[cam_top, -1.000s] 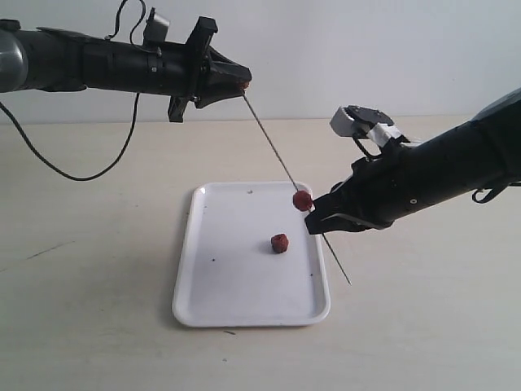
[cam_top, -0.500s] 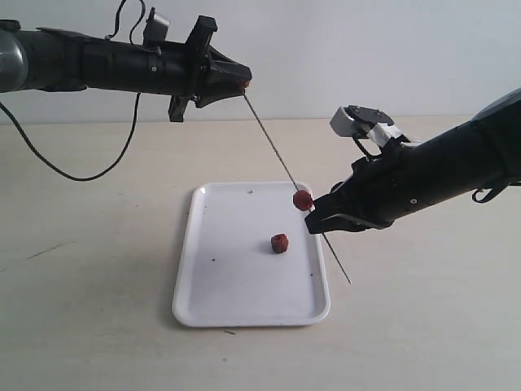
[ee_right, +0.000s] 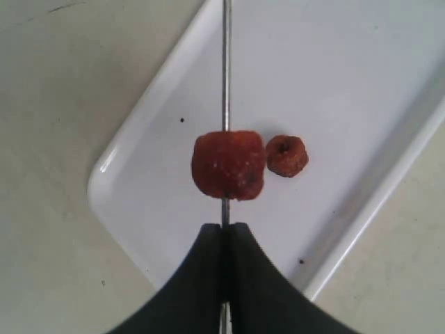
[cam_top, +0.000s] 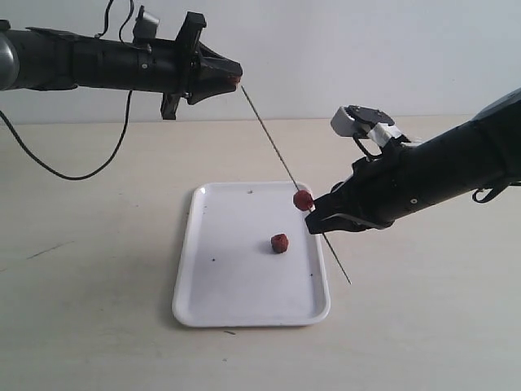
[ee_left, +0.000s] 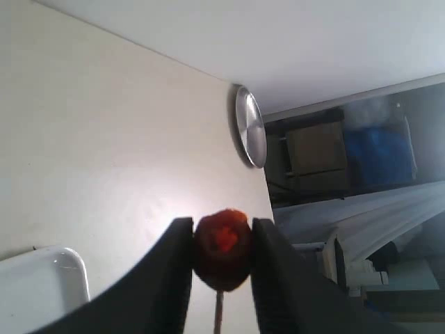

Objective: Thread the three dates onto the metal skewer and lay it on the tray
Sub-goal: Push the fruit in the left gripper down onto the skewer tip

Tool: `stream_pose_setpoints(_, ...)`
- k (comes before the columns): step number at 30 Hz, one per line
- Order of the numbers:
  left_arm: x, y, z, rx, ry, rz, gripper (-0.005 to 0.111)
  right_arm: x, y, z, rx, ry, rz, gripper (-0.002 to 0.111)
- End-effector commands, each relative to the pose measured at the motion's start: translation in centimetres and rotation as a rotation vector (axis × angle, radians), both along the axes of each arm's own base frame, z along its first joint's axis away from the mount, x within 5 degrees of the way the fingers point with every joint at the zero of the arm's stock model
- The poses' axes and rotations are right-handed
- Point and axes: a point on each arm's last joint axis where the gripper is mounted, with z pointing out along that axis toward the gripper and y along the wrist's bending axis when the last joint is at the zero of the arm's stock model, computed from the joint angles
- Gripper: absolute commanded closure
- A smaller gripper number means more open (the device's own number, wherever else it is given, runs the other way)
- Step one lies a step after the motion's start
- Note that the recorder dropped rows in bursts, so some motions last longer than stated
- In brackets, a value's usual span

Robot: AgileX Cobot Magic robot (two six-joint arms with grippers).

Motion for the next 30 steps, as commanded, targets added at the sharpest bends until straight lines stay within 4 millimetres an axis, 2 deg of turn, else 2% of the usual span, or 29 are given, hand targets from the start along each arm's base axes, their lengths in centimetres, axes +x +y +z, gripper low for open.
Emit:
stream_pose_setpoints(1,-0.3,-0.2,0.7,-0.018,-0.010,-0.020,0.077,0.0,-0.1,0.2,0.004,-0.009,0.008,0.108)
stream_pose_setpoints(11,-0.8,-0.4,0.8,-0.032,-0.005,-0.069,0.077,0.0,-0.1,0.2,0.003,-0.016,0.011,0.108)
stream_pose_setpoints(19,-1.4,-2.1,0.8,-0.016,-0.029,-0.107,0.077,0.0,-0.1,0.3,0.006,-0.025,0.010,0.108)
stream_pose_setpoints(30,-1.3,-2.1,0.4,0.031,-0.042,-0.088,0.077,0.3,-0.2,0.2,-0.009,-0.038,-0.013,0.108)
